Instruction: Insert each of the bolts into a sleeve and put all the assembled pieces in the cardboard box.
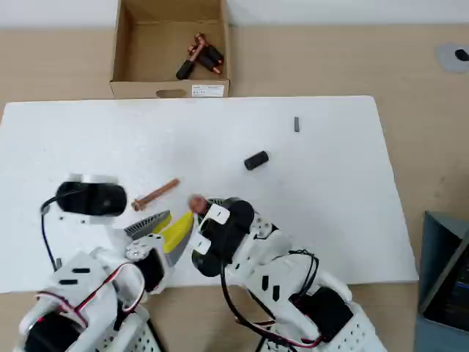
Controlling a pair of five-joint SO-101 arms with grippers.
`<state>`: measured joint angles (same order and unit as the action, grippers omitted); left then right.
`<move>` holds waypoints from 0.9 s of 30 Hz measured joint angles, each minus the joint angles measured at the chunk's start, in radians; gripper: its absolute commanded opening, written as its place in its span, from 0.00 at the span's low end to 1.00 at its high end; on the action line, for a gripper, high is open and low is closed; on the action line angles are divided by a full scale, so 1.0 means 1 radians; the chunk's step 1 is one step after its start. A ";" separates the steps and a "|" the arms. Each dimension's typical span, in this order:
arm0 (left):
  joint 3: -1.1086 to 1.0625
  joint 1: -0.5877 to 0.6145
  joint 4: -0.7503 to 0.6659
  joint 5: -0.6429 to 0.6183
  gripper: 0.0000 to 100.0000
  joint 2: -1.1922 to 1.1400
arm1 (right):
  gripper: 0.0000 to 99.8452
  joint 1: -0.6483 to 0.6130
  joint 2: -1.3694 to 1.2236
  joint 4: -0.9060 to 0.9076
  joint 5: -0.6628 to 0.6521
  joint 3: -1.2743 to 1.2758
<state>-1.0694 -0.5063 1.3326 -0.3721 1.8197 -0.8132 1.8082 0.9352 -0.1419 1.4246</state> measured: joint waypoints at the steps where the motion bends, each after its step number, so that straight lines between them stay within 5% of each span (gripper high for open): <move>1: 0.012 0.000 0.008 0.000 0.14 0.000 | 0.01 0.002 0.000 0.000 0.000 0.000; 8: 0.112 0.000 0.034 0.000 0.00 0.000 | 0.01 0.000 0.000 -0.002 0.000 0.002; 15: 0.163 0.017 0.034 0.006 0.00 0.000 | 0.01 0.018 0.000 -0.002 0.000 0.002; 19: 0.161 0.140 0.034 0.038 0.00 0.000 | 0.01 0.104 0.000 -0.002 0.000 0.002; 27: -0.118 0.531 -0.040 0.302 0.00 0.000 | 0.01 0.279 0.000 0.029 0.080 -0.005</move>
<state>-1.1876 0.0245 1.2927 -0.0698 1.8197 -0.5340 1.8082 0.9643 -0.0621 1.4200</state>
